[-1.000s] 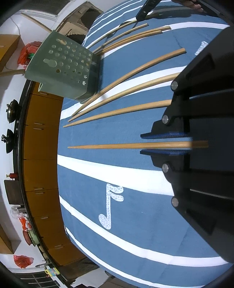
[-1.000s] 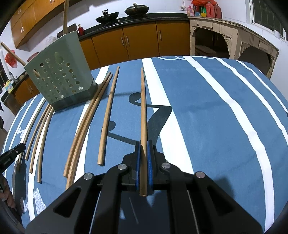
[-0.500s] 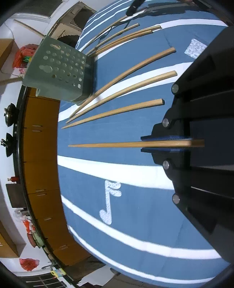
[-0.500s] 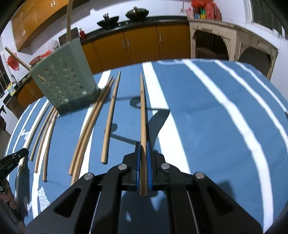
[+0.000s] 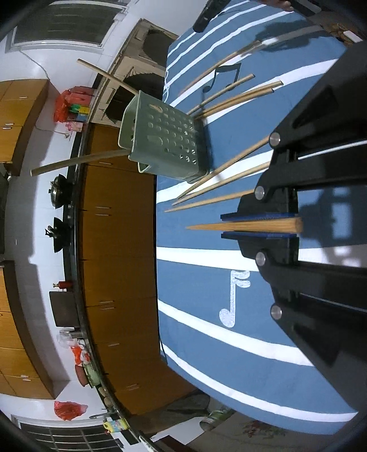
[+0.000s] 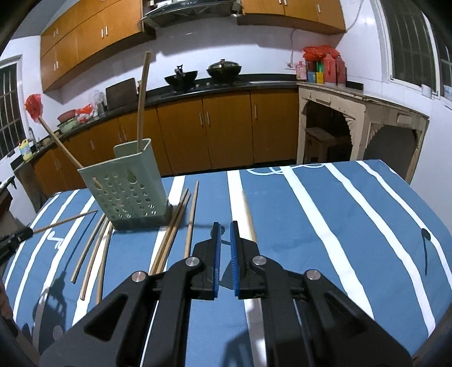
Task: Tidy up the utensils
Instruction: 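Lift both held chopsticks and carry them toward the green holder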
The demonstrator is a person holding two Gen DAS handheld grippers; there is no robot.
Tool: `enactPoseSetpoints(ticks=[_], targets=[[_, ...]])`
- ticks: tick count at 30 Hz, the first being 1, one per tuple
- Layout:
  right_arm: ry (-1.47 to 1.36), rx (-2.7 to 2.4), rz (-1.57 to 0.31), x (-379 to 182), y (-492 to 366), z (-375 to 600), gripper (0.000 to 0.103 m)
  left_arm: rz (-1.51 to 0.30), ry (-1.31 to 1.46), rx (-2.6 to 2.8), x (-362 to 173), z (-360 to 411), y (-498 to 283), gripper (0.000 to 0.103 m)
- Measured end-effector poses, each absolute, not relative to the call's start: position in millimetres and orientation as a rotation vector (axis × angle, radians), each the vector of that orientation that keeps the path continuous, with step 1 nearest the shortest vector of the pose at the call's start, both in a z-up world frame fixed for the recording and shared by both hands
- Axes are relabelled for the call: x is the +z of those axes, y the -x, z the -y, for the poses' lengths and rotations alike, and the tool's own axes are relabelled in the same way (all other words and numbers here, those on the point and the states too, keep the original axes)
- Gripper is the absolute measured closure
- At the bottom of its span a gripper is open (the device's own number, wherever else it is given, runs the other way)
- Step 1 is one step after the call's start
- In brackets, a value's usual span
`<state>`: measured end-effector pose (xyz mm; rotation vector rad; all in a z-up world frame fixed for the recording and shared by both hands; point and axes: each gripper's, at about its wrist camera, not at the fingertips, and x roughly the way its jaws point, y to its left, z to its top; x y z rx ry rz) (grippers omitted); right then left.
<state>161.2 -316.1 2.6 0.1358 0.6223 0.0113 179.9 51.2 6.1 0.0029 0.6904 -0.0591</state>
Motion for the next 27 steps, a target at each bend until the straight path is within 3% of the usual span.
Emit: enactPoseSetpoints(ticks=[3,5,7,18,21,25,27], targets=[[-0.206,0.010,-0.697,-18,-165,329,0.090,-0.732,0.015,-0.052,-9,-53,-183,0.095],[-0.232,-0.032,-0.759,-40,-169,341,0.078,-0.768,0.029,-0.050,-23,-55,-184,0.095],[-0.226,-0.062,-0.799,-55,-169,349,0.074,-0.797,0.031,-0.045,-35,-55,-185,0.095],[-0.112,-0.086,-0.866,-79,-166,344,0.071,-0.892,0.055,-0.037,-74,-57,-187,0.094],[-0.100,-0.083,-0.855,-80,-165,342,0.071,-0.902,0.048,-0.029,-81,-57,-186,0.089],[-0.108,-0.083,-0.855,-80,-165,343,0.071,-0.899,0.028,-0.029,-80,-53,-186,0.071],[-0.111,-0.082,-0.854,-80,-165,343,0.072,-0.897,0.017,-0.029,-81,-51,-185,0.070]])
